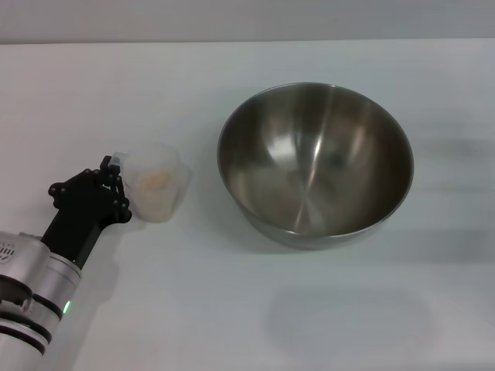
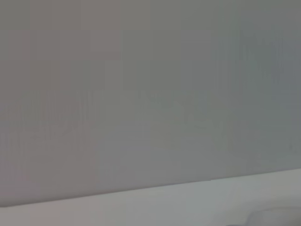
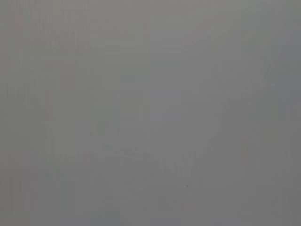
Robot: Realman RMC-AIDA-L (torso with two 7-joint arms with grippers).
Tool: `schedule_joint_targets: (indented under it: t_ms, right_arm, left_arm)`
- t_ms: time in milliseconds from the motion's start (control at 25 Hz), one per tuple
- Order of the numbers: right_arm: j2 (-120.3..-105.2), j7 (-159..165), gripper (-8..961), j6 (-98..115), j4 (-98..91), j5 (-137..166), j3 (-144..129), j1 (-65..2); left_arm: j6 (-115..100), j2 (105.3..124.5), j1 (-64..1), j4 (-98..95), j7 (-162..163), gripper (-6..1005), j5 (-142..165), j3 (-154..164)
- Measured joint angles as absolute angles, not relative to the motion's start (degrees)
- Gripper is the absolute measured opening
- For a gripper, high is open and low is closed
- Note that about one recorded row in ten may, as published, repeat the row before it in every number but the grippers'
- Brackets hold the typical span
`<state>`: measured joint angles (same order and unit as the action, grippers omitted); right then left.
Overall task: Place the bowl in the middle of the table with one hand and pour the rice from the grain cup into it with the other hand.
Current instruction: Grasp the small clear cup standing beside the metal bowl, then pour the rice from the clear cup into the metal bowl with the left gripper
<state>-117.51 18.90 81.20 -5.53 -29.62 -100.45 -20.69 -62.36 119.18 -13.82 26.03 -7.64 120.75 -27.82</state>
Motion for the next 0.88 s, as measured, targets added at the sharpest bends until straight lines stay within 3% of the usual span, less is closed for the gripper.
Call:
schedule_joint_targets:
  t_ms: [280,640,880]
  right_arm:
    - [-117.51,18.9,435,81.48,-5.49,-29.62,-100.45,-20.55]
    - [-117.56,18.9,435,81.69,-5.95,-29.62,-100.45,-20.5]
    - [-117.58,18.79,435,81.74,-6.36,-29.6,-100.45,-21.04]
  left_arm:
    - [-64.46,119.18,-14.14,26.57,-7.76,19,120.76,-27.78]
    - [-68.98,119.18,-18.04,26.21,-16.01,19,120.75,-29.27]
    - [-71.35,119.18,-24.97,26.67,-46.7,20,121.46,-27.24]
